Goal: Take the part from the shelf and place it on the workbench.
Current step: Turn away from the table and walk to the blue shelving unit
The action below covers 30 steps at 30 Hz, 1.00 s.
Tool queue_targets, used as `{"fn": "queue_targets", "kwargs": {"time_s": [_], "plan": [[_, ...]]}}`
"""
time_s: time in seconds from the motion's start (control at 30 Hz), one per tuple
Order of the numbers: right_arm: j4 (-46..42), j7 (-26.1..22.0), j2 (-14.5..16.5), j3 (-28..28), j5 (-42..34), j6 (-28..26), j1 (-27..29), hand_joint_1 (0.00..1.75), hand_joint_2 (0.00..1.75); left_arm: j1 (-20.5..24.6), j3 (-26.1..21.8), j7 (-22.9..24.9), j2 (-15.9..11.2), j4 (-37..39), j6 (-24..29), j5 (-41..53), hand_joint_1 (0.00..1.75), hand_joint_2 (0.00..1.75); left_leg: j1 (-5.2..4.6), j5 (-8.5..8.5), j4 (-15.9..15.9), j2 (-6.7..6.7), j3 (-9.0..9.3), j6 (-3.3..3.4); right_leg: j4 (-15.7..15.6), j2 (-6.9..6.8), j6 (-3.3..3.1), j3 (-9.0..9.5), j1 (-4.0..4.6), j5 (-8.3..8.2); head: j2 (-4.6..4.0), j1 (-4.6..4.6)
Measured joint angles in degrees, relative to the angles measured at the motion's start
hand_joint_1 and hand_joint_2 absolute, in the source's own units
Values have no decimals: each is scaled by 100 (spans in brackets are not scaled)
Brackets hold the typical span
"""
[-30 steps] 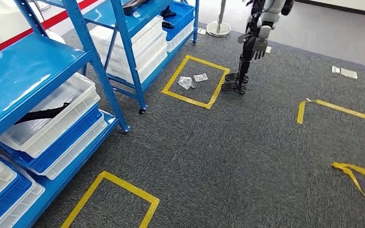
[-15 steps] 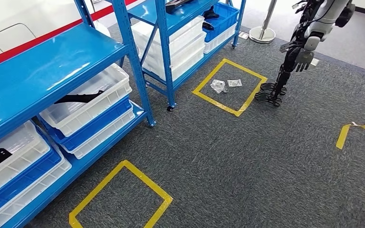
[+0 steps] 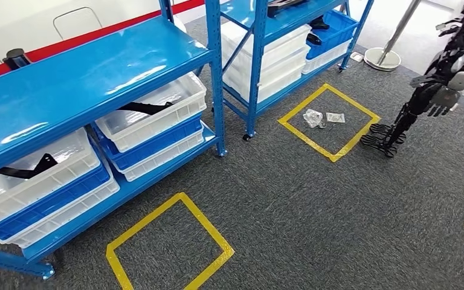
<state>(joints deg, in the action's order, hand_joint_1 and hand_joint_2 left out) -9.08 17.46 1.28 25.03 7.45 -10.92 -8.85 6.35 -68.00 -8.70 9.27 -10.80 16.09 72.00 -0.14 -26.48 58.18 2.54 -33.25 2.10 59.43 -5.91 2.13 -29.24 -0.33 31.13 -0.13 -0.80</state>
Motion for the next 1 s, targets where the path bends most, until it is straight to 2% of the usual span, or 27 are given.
{"fn": "queue_targets", "kwargs": {"time_s": [0.07, 0.1, 0.13, 0.17, 0.2, 0.23, 0.27, 0.3, 0.33, 0.37, 0.43, 0.47, 0.5, 0.53, 0.57, 0.6, 0.63, 0.67, 0.7, 0.73, 0.77, 0.8, 0.87, 0.9, 0.93, 0.97, 1.0], "plan": [[-1, -10, -10, -1, 0, -1, 3, 0, 175, 10, 2, 2, 10, 0, 3, 4, 0, 0, 35, 33, -40, -151, 25, 44, 553, 404, -16, -261, -26, 259, 0, 25], [0, -13, -17, -2, 0, -1, 10, 0, 175, 22, 5, 2, 16, 0, 5, 6, 0, 0, 42, 38, -39, -248, 20, 55, 958, 501, -31, -466, -29, 410, 0, 32], [1, -14, -24, -2, 0, -1, 17, 0, 175, 28, 9, 2, 22, 0, 5, 8, 0, 0, 45, 38, -38, -349, 18, 59, 1300, 541, -27, -648, -33, 509, 0, 41], [1, -12, -32, -2, 1, -1, 24, 0, 175, 25, 13, 1, 28, 0, 5, 10, 0, 0, 50, 38, -36, -453, 21, 57, 1474, 556, 1, -758, -39, 521, 0, 42], [1, -10, -39, -2, 0, -2, 33, 0, 175, 16, 15, 1, 30, 0, 6, 10, 0, 0, 58, 36, -32, -555, 28, 53, 1421, 567, 52, -765, -49, 435, 0, 44], [1, -8, -43, -2, 1, -2, 42, 0, 175, 8, 16, 1, 32, 0, 6, 10, 0, 0, 69, 33, -26, -651, 38, 41, 1135, 602, 119, -667, -69, 265, 0, 46], [2, -7, -48, -2, 1, -3, 51, 0, 175, 2, 17, 0, 33, 0, 6, 10, 0, 0, 80, 25, -14, -742, 39, 19, 728, 716, 191, -518, -105, 61, 0, 50], [3, -7, -48, -2, 2, -4, 59, 0, 175, 2, 19, -1, 33, 0, 7, 10, 0, 0, 75, 10, 14, -824, 30, -15, 356, 851, 231, -382, -135, -101, 0, 56], [4, -7, -46, -2, 4, -4, 61, 0, 175, 4, 21, -2, 33, 0, 8, 10, 0, 0, 71, -1, 35, -892, 13, -50, 93, 957, 235, -286, -159, -209, 0, 56], [5, -8, -41, -2, 6, -5, 58, 0, 175, 2, 22, -3, 33, 0, 9, 10, 0, 0, 68, -5, 45, -950, -8, -86, -32, 1026, 203, -236, -165, -251, 0, 51], [5, -9, -26, -2, 10, -5, 44, 0, 175, -17, 24, -4, 32, 0, 11, 10, 0, 0, 83, 13, 28, -1057, -35, -149, -49, 934, 93, -212, -149, -260, 0, 36], [5, -9, -21, -2, 13, -5, 37, 0, 175, -31, 24, -4, 30, 0, 14, 10, 0, 0, 87, 5, 44, -1024, -50, -174, -56, 872, 52, -197, -150, -268, 0, 30], [5, -10, -18, -2, 14, -7, 35, 0, 175, -38, 24, -4, 30, 0, 17, 10, 0, 0, 85, -50, 133, -904, -93, -197, -64, 802, 3, -189, -158, -274, 0, 13], [5, -11, -17, -2, 16, -8, 36, 0, 175, -36, 25, -4, 29, 0, 20, 10, 0, 0, 82, -170, 339, -729, -192, -214, -73, 725, -43, -181, -165, -275, 0, -11], [5, -12, -17, -2, 16, -9, 41, 0, 175, -28, 26, -5, 30, 0, 22, 10, 0, 0, 79, -339, 656, -522, -346, -231, -74, 642, -81, -174, -147, -267, 0, -33], [5, -13, -16, -2, 15, -9, 51, 0, 175, -18, 28, -5, 32, 0, 23, 10, 0, 0, 81, -519, 1042, -384, -541, -246, -73, 556, -116, -173, -128, -257, 0, -53], [6, -13, -17, -2, 15, -9, 60, 0, 175, -14, 31, -6, 33, 0, 23, 10, 0, 0, 85, -655, 1398, -315, -726, -255, -73, 469, -132, -172, -106, -247, 0, -56], [7, -13, -20, -2, 14, -9, 65, 0, 175, -18, 34, -6, 35, 0, 23, 10, 0, 0, 87, -701, 1613, -285, -841, -256, -73, 386, -142, -170, -89, -239, 0, -56], [7, -13, -22, -2, 13, -9, 64, 0, 175, -27, 36, -5, 38, 0, 23, 10, 0, 0, 86, -638, 1618, -268, -848, -247, -73, 309, -151, -165, -75, -232, 0, -58], [8, -13, -21, -2, 12, -9, 59, 0, 175, -35, 37, -5, 39, 0, 23, 10, 0, 0, 83, -487, 1406, -242, -739, -225, -73, 238, -157, -155, -65, -225, 0, -58], [7, -13, -19, -2, 12, -9, 51, 0, 175, -38, 37, -4, 39, 0, 23, 10, 0, 0, 72, -295, 1037, -172, -541, -188, -73, 175, -159, -140, -54, -216, 0, -59], [7, -13, -16, -2, 13, -9, 45, 0, 175, -31, 38, -4, 38, 0, 23, 10, 0, 0, 43, -152, 645, -41, -331, -147, -71, 114, -150, -123, -32, -202, 0, -57], [7, -13, -16, -2, 15, -8, 39, 0, 175, -3, 40, -5, 38, 0, 25, 10, 0, 0, -19, -28, 173, 138, -92, -78, -70, 0, -111, -98, 7, -172, 0, -51], [7, -13, -16, -2, 16, -8, 36, 0, 175, 3, 41, -5, 37, 0, 27, 10, 0, 0, -49, -39, 117, 143, -76, -57, -76, -61, -86, -85, 19, -162, 0, -47], [5, -13, -13, -2, 20, -8, 27, 0, 175, 1, 43, -5, 36, 0, 30, 8, 0, 0, -58, -25, 98, 63, -81, -34, -90, -124, -60, -64, 22, -156, 0, -49], [2, -13, -10, -2, 25, -9, 18, 0, 175, -10, 43, -4, 37, 0, 34, 5, 0, 0, -42, -1, 59, -6, -57, -11, -92, -135, -32, -49, 23, -143, 0, -51], [-1, -14, -9, -2, 32, -9, 9, 0, 175, -20, 43, -1, 39, 0, 41, 1, 0, 0, -24, 29, 11, -74, -28, 18, -49, -56, -6, -53, 18, -107, 0, -44]]}}
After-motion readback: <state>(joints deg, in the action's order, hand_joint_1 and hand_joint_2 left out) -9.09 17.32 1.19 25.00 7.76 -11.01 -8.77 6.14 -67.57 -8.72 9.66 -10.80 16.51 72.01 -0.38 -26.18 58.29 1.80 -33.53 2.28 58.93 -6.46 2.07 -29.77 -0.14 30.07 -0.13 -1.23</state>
